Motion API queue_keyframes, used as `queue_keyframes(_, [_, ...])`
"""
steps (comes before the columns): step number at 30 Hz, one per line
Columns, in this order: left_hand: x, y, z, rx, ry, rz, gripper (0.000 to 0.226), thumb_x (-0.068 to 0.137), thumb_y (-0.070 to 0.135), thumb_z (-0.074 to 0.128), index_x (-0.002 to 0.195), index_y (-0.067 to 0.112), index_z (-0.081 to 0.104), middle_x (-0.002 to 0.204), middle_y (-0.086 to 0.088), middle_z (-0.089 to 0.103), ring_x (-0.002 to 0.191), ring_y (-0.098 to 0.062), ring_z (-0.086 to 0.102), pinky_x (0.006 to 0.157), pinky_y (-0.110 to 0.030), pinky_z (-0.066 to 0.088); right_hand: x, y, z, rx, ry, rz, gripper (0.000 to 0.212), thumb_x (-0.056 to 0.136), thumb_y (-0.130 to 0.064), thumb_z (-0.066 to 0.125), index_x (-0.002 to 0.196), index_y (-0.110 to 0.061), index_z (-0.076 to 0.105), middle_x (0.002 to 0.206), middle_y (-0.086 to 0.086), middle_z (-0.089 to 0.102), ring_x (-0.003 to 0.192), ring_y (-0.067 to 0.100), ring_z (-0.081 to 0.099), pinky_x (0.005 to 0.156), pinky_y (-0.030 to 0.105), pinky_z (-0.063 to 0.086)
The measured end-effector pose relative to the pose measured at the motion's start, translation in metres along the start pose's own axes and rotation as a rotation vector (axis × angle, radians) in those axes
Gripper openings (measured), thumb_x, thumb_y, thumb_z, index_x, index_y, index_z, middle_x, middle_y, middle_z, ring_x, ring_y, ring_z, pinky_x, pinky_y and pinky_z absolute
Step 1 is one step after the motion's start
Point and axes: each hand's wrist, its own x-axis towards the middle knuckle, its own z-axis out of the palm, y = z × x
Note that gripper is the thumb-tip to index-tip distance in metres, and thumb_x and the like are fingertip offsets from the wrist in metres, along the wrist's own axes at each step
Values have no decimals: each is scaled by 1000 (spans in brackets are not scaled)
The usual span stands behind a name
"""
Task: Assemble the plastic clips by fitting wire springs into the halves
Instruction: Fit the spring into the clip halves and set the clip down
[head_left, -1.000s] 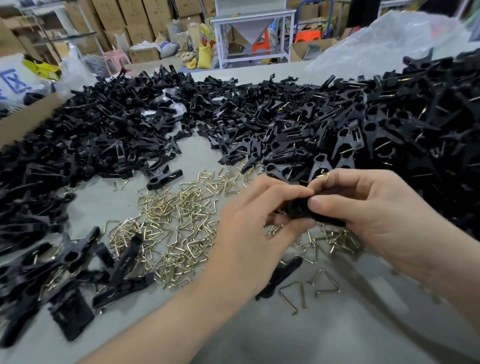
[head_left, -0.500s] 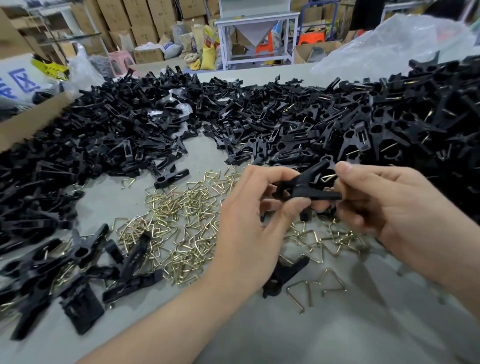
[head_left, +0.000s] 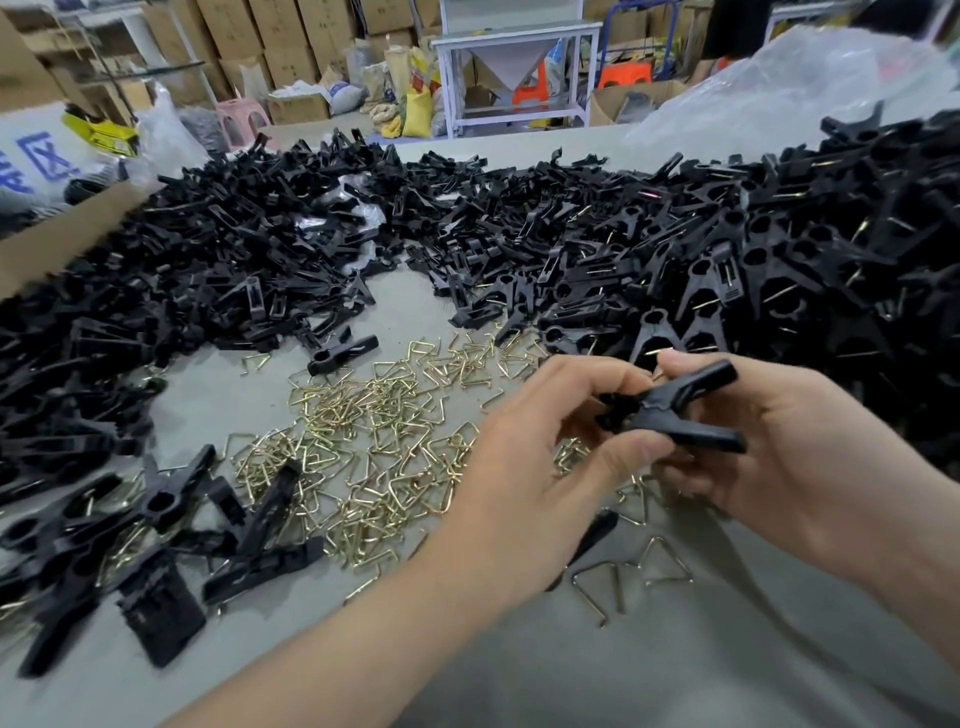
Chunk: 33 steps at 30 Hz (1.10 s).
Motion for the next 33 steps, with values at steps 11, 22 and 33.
queue_keyframes(11, [2, 5, -3, -41, 66, 13, 17, 82, 18, 68, 98, 22, 63, 93, 4, 62, 85, -6, 59, 76, -19, 45, 5, -1, -16, 173, -162, 28, 35, 42, -19, 92, 71, -10, 74, 75, 6, 68, 57, 10, 63, 47, 17, 51])
queue_keyframes(22, [2, -1, -6, 78, 217, -63, 18, 83, 24, 71, 96, 30, 61, 89, 0, 70, 79, -22, 66, 75, -37, 55, 7, -13, -17, -85, 140, -323, 5, 64, -12, 64, 63, -8, 67, 60, 4, 60, 50, 11, 53, 41, 16, 41])
queue_keyframes(33, [3, 2, -4, 104, 172, -95, 29, 77, 16, 76, 88, 37, 58, 85, 11, 68, 74, -8, 64, 68, -12, 49, 4, -5, -9, -204, 127, -322, 7, 58, -17, 66, 56, -13, 71, 58, 3, 60, 50, 8, 51, 44, 16, 41])
